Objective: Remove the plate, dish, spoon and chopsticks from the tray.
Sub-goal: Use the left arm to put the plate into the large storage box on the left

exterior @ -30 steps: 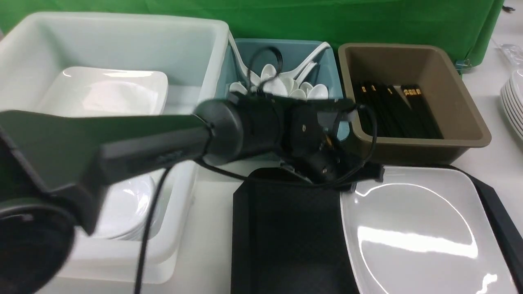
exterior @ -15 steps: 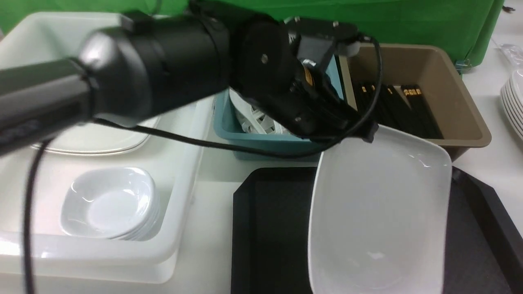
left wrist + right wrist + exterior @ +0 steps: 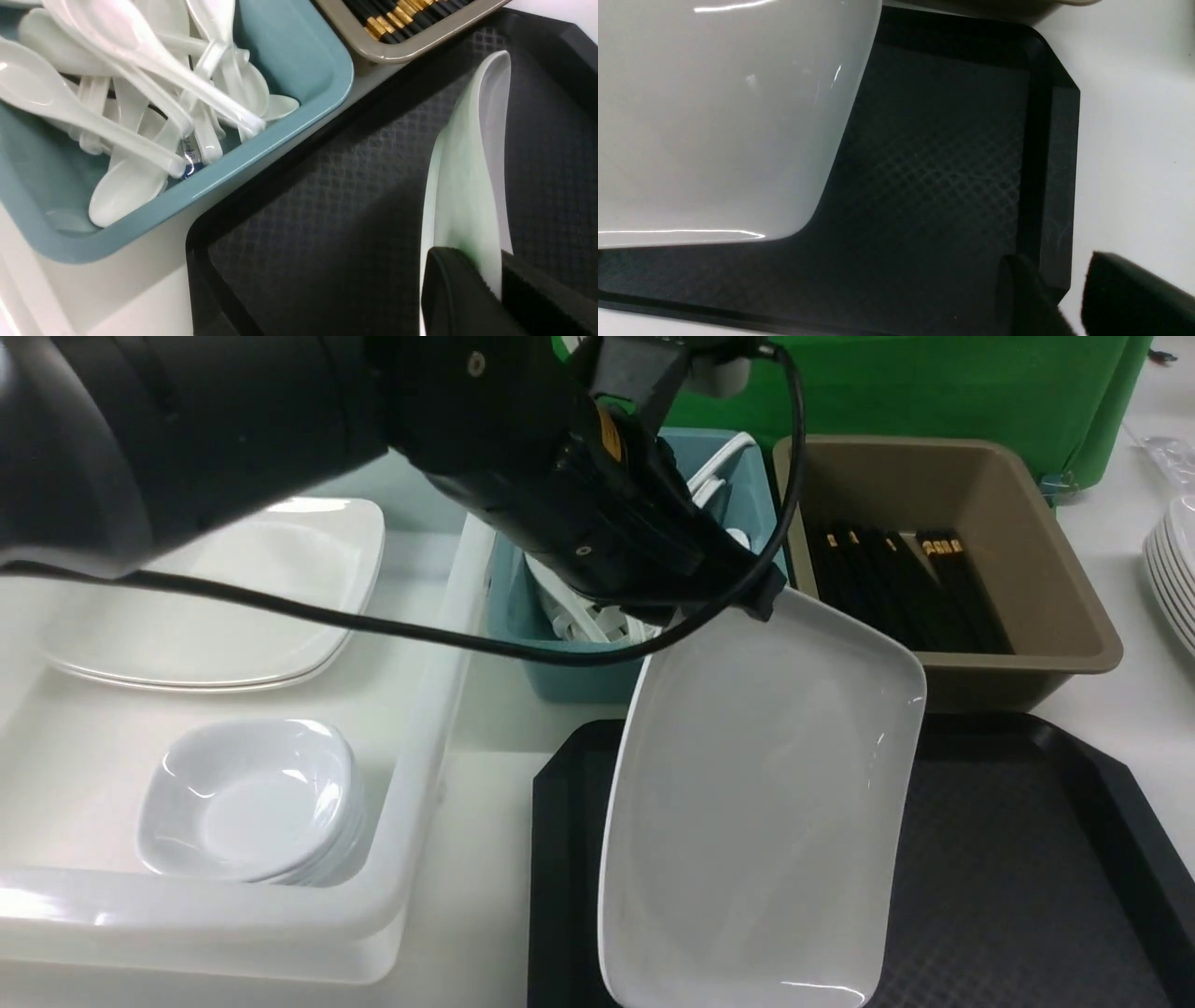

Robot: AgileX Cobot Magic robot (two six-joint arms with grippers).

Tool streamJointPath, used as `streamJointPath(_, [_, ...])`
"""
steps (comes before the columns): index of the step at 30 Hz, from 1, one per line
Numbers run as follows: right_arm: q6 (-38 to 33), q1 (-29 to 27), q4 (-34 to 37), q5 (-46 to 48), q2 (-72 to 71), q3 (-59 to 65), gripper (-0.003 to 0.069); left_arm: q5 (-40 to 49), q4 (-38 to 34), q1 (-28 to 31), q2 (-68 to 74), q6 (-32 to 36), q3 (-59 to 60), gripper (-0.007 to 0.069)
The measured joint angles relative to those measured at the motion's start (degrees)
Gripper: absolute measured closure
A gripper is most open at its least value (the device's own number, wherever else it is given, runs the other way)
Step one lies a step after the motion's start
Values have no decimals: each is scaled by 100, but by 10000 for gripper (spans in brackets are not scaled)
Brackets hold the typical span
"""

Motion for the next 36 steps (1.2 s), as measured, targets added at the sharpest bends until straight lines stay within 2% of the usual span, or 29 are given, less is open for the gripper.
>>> streamJointPath(13, [0,0,0,7,0,0,419,193,83,19,-148,47,-484,603])
streamJointPath(20, [-7,0,0,7,0,0,419,405,13,588,-371,47,-972,603])
streamJointPath(23, [-17,0,0,7,0,0,419,468,-346,1404,-627,106,-1000,603])
streamJointPath(28, [-17,0,0,2,0,0,419,477,-1381,2966,-1040,560,-1000,603])
streamJointPath(30, [-17,0,0,2,0,0,419,477,-2044,3937,-1162,819,-1000,603])
streamJointPath(31, [-17,0,0,2,0,0,419,481,-2275,4266,-1182,914,-1000,603])
streamJointPath(32, [-17,0,0,2,0,0,419,481,-2385,4348,-1192,966,-1000,603])
streamJointPath(34, [-12,0,0,2,0,0,419,474,-3032,5360,-1204,1275,-967,603])
streamJointPath(36, [-12,0,0,-3,0,0,419,371,-3521,5979,-1216,1464,-799,602])
